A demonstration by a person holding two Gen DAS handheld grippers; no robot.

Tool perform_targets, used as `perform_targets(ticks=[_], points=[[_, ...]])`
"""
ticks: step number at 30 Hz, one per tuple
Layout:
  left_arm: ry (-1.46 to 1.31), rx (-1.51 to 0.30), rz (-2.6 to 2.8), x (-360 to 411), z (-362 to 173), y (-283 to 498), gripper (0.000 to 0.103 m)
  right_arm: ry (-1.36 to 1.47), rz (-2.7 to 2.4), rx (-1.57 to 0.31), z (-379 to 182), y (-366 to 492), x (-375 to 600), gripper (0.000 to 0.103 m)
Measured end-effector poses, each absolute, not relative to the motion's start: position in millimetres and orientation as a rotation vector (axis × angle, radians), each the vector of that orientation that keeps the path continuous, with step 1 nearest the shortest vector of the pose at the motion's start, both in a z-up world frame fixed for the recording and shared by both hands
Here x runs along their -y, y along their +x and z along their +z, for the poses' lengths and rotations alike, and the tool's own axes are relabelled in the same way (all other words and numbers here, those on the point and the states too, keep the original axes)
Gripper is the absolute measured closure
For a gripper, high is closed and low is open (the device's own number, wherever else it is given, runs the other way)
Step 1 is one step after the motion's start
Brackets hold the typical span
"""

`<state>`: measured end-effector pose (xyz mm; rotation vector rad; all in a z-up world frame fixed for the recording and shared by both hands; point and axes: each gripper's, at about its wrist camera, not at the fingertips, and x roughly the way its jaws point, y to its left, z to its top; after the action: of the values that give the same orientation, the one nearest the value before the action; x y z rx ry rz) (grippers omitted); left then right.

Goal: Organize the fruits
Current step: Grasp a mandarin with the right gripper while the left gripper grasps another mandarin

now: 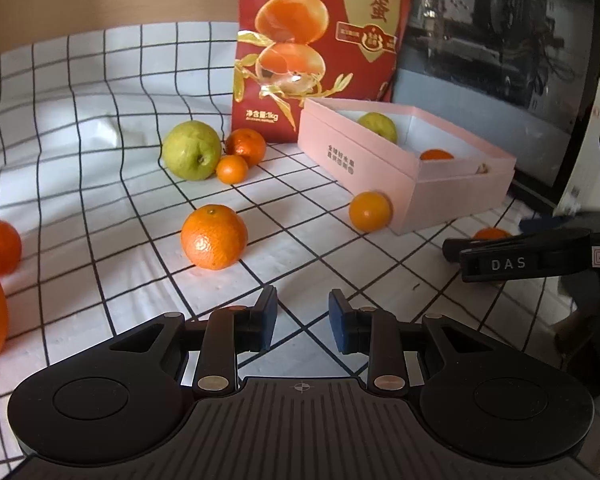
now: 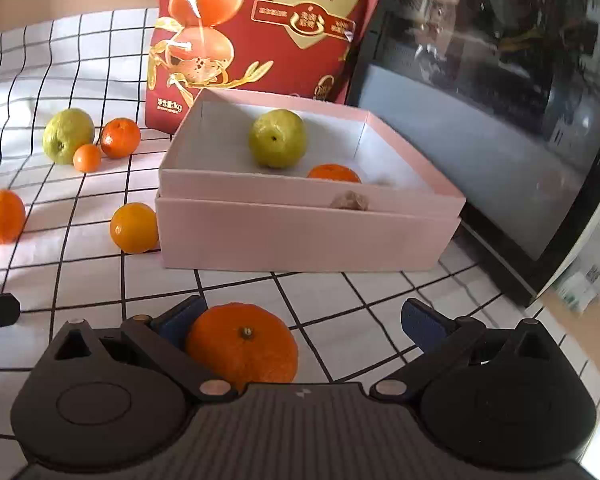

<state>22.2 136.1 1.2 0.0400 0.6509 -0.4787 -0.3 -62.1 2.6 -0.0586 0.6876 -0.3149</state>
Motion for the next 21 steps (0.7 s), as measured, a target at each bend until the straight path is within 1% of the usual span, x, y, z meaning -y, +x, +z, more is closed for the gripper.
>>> perform_targets(ticks=[5,21], points=[[0.122,-0.639,-0.454,-124.4,1.0,17.3,0.071,0.098,-0.245,-0.717,-0.8,-1.2,84.7,0.000],[0.135,-0.636,-0.453,-125.1,1.1,17.4,0.070,0.081,-0.228,-0.730,-3.0,2.5,82.3,0.000]])
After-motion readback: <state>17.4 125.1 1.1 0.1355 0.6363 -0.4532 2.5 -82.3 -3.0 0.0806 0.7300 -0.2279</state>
